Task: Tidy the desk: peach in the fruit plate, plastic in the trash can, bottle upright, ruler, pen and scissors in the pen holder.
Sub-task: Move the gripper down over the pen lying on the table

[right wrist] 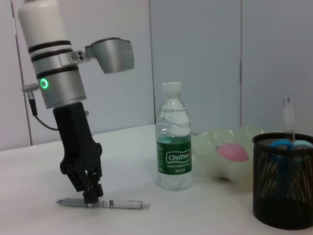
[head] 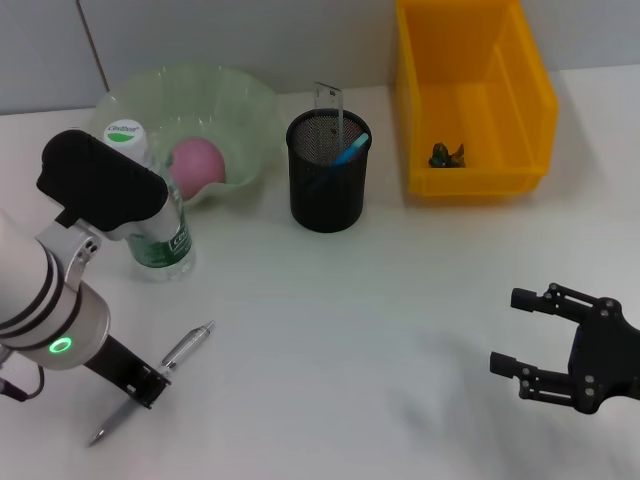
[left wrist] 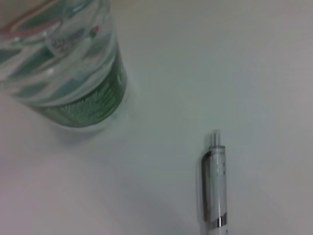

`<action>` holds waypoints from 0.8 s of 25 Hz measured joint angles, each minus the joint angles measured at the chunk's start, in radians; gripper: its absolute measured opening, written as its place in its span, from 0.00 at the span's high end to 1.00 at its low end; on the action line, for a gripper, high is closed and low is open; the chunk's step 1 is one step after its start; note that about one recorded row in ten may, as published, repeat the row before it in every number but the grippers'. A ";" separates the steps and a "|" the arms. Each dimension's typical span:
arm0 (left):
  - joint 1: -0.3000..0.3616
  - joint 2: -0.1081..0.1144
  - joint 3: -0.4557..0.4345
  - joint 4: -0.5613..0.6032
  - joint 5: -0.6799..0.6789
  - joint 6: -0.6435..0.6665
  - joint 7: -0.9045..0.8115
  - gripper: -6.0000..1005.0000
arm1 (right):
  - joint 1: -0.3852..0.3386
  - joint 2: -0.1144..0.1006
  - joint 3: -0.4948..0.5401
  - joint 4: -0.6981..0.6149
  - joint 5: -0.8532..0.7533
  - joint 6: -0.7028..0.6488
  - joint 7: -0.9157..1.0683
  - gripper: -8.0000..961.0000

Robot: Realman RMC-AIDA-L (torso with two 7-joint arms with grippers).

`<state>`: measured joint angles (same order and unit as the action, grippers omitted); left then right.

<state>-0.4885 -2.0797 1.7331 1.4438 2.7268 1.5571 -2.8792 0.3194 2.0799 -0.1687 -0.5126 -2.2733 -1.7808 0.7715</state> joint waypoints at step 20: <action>0.010 0.000 0.013 0.031 0.010 0.023 0.000 0.75 | -0.002 -0.003 0.000 0.006 0.000 0.002 0.000 0.18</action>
<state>-0.4789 -2.0801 1.7460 1.4745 2.7369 1.5803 -2.8793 0.3178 2.0770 -0.1687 -0.5062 -2.2733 -1.7793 0.7715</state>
